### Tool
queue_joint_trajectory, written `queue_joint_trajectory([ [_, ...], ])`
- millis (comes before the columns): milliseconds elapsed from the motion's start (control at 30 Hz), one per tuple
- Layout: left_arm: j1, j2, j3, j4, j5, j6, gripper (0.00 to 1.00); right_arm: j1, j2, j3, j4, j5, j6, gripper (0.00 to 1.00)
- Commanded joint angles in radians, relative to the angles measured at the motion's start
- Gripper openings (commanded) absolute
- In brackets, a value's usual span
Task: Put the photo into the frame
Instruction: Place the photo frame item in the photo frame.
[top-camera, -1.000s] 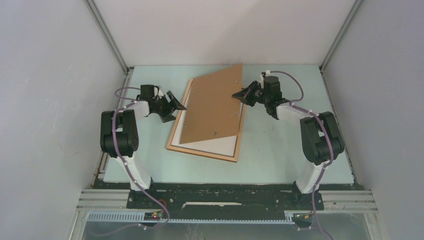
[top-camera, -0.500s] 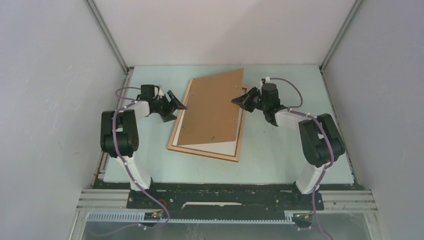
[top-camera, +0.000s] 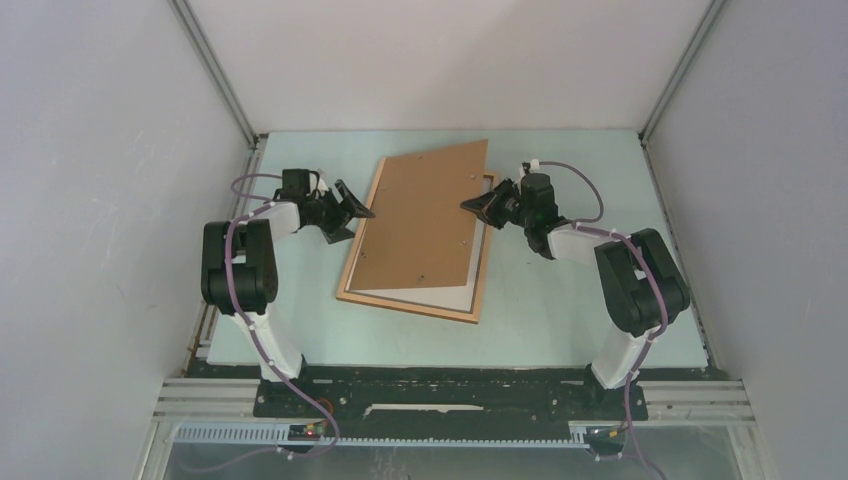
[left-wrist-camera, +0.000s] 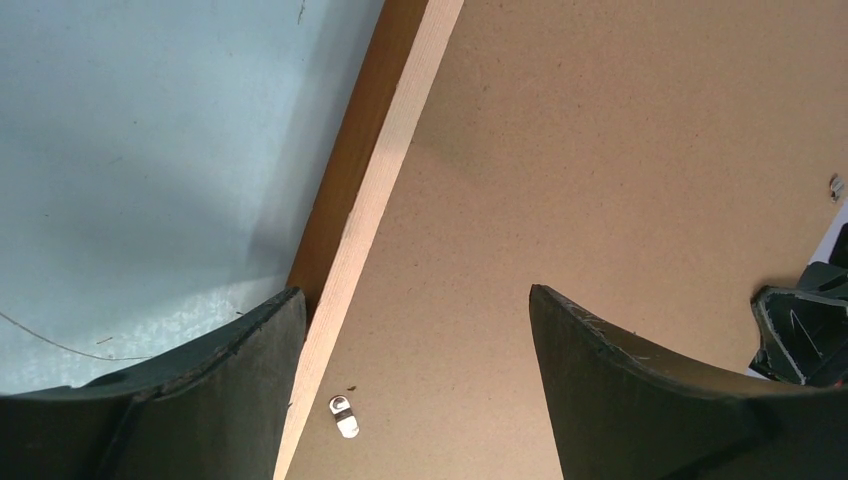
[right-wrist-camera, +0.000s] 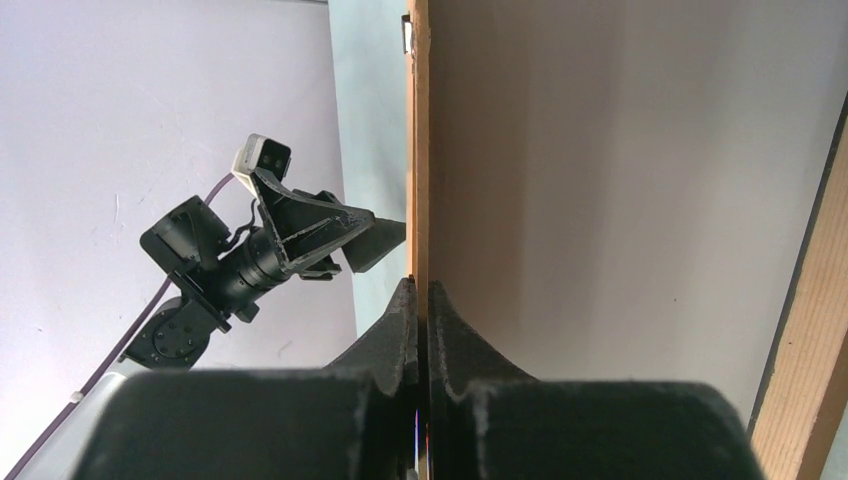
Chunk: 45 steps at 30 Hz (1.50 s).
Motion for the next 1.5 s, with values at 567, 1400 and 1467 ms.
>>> queue_joint_trajectory([
  [567, -0.025, -0.016, -0.037, 0.042, 0.074, -0.031, 0.88, 0.040, -0.074, -0.062, 0.060, 0.025, 0.037, 0.00],
  [1400, -0.026, -0.024, -0.036, 0.047, 0.082, -0.032, 0.89, 0.055, 0.030, 0.148, -0.479, 0.091, -0.264, 0.36],
  [1467, -0.027, -0.027, -0.034, 0.043, 0.079, -0.030, 0.89, 0.056, 0.041, 0.184, -0.572, 0.122, -0.304, 0.41],
])
